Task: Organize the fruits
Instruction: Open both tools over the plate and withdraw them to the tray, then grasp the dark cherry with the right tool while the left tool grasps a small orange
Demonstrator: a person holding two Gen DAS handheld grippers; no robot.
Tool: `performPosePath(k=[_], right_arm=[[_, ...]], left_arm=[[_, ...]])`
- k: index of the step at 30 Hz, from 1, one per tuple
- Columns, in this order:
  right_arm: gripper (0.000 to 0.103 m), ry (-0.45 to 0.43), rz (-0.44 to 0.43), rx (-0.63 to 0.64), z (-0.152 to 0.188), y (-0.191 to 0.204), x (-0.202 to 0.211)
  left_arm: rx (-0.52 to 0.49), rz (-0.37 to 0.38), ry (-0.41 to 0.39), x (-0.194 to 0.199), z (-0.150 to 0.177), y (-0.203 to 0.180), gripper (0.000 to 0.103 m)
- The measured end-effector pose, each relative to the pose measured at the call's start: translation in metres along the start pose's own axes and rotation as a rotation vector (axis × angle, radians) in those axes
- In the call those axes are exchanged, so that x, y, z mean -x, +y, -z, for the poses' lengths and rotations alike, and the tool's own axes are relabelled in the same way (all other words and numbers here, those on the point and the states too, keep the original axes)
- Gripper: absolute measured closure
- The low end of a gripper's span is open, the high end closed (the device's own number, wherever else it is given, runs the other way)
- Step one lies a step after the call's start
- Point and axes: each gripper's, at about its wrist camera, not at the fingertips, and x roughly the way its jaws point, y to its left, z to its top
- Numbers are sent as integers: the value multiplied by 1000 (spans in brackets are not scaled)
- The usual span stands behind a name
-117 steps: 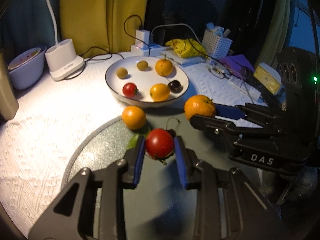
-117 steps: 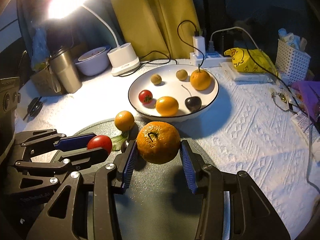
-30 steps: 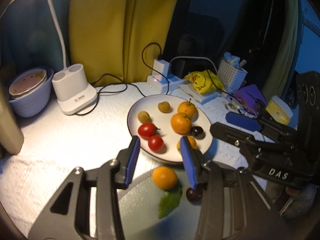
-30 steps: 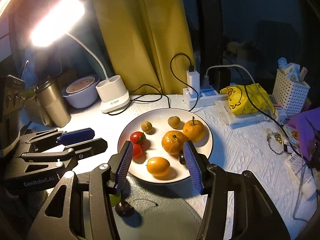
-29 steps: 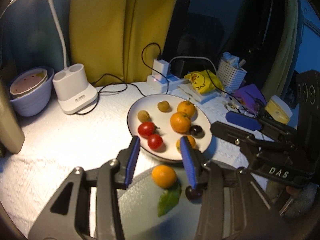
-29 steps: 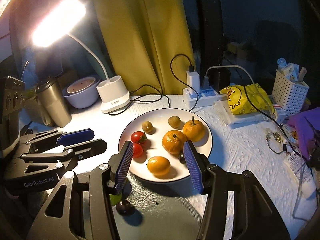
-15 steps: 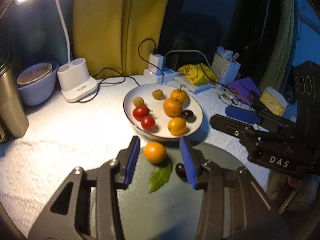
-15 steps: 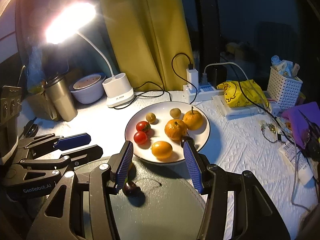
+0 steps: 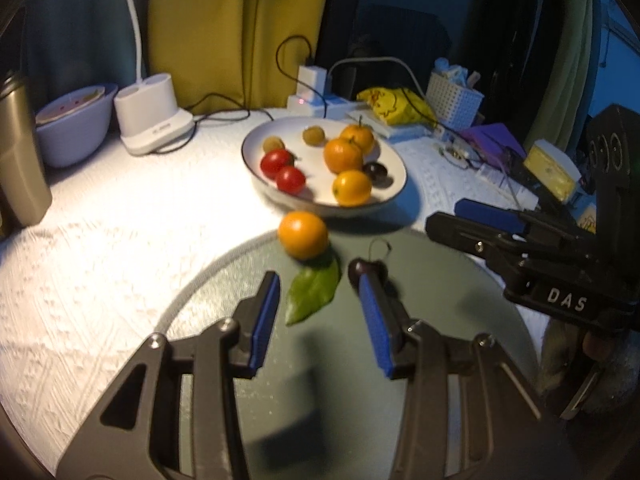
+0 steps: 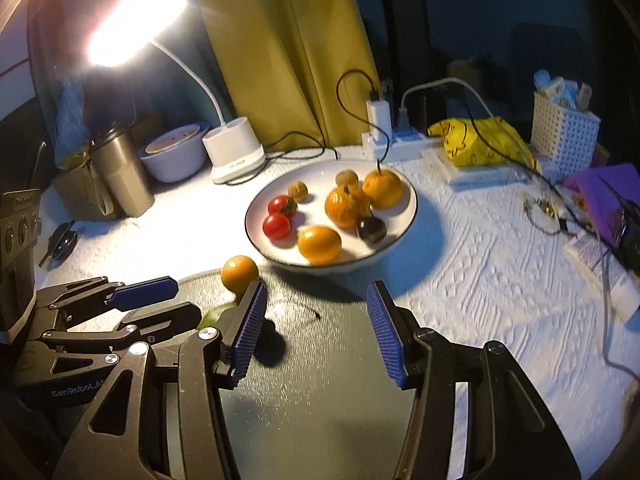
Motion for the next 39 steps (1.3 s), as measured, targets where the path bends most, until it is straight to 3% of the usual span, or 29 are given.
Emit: performPosePath(k=[10,20,27,34,39], right_arm=[[48,35,-30,-14,11,-2,-9],[48,103,-96,43,13,27,-28],[49,156,-93,69,11,40,-42],[71,198,-83,95,9,49,-51],[72,192,-90,104,9,48,-49]], left_arm=[[-37,-29,34,-10,4,-6,60],[13,-45,38,-7,7,15,60],[37,-40,27,-3,6,26,60],[44,-42,24,-4,2,31,60],[32,-40,26,-7,-4,27,60]])
